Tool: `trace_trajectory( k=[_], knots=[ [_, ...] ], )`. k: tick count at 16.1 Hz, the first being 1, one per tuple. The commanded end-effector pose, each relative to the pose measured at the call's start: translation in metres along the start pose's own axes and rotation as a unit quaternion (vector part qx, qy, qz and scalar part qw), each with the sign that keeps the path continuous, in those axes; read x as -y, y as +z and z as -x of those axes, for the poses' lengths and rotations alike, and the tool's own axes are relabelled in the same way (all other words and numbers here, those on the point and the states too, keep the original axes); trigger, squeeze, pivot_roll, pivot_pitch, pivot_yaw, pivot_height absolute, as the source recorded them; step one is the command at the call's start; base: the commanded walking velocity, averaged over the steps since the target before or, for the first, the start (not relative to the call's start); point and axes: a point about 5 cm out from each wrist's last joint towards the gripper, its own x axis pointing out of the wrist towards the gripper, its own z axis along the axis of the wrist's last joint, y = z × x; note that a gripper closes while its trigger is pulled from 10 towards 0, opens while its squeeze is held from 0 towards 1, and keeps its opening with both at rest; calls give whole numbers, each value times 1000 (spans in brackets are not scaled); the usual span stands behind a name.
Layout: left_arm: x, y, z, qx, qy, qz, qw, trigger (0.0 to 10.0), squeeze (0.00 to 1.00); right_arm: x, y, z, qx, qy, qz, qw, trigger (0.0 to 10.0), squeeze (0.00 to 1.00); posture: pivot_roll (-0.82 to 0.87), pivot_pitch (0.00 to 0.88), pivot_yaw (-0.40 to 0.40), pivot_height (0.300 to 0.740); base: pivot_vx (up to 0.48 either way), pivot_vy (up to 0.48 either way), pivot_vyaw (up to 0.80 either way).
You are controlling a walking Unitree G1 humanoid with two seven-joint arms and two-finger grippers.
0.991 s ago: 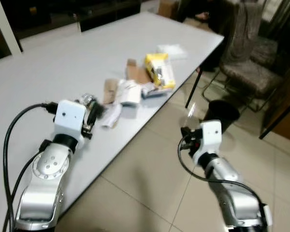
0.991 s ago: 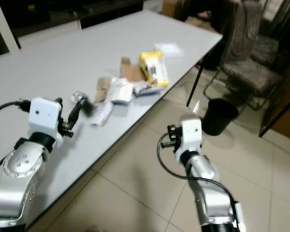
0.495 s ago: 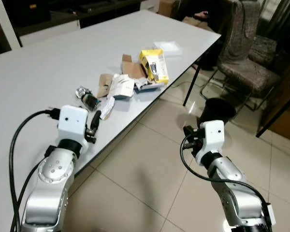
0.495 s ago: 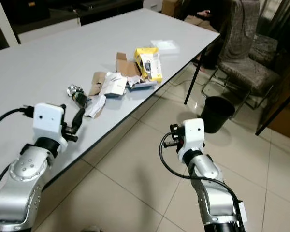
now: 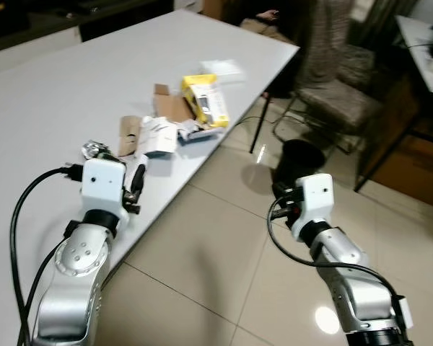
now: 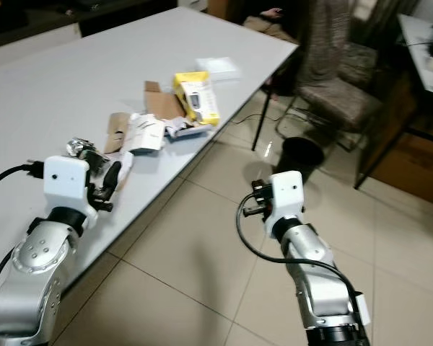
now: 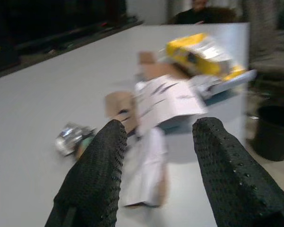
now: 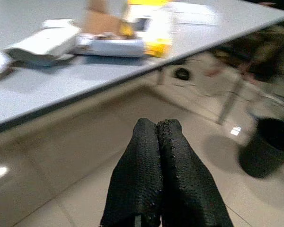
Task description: Picking trash to rubbish bin
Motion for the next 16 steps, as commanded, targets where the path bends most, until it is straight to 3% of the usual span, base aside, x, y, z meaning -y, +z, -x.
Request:
trace_trajectory(
  k=[1, 4, 8, 10, 12, 13, 14, 15, 16],
  knots=[
    [2, 2, 1, 6, 1, 2, 1000, 10000, 0, 0, 9, -2, 17, 10, 11, 1000, 10000, 0, 115, 26, -123, 740, 345, 0, 0],
    [-1, -1, 5, 2, 12, 1, 1000, 10000, 0, -6, 11, -4, 13, 41, 42, 998, 10000, 0, 121, 29, -135, 740, 349, 0, 0],
    [-5, -3, 14, -5, 27, -1, 1000, 10000, 0, -18, 8, -6, 4, 90, 76, 993, 10000, 0, 135, 45, -153, 740, 345, 0, 800],
    [-6, -5, 17, -9, 30, -3, 1000, 10000, 0, -19, 8, -7, 6, 97, 77, 992, 10000, 0, 138, 47, -156, 740, 347, 0, 800],
    [-6, -4, 17, -9, 30, -4, 1000, 10000, 0, -17, 9, -7, 13, 87, 48, 995, 10000, 0, 142, 49, -159, 740, 347, 0, 278],
    [-7, -4, 17, -10, 30, -4, 999, 10000, 0, -15, 10, -7, 22, 81, 26, 996, 10000, 494, 141, 49, -156, 740, 349, 0, 0],
    [-8, -4, 17, -10, 30, -4, 999, 10000, 0, -14, 10, -6, 23, 79, 24, 996, 10000, 494, 141, 49, -156, 740, 349, 0, 0],
    [-7, -4, 17, -10, 28, -5, 1000, 10000, 0, -15, 12, -5, 30, 86, 9, 996, 10000, 1000, 138, 49, -153, 740, 345, 0, 0],
    [-5, -4, 17, -10, 24, -8, 1000, 10000, 0, -15, 13, -4, 36, 92, 2, 995, 10000, 1000, 137, 50, -149, 740, 349, 0, 0]
  ],
)
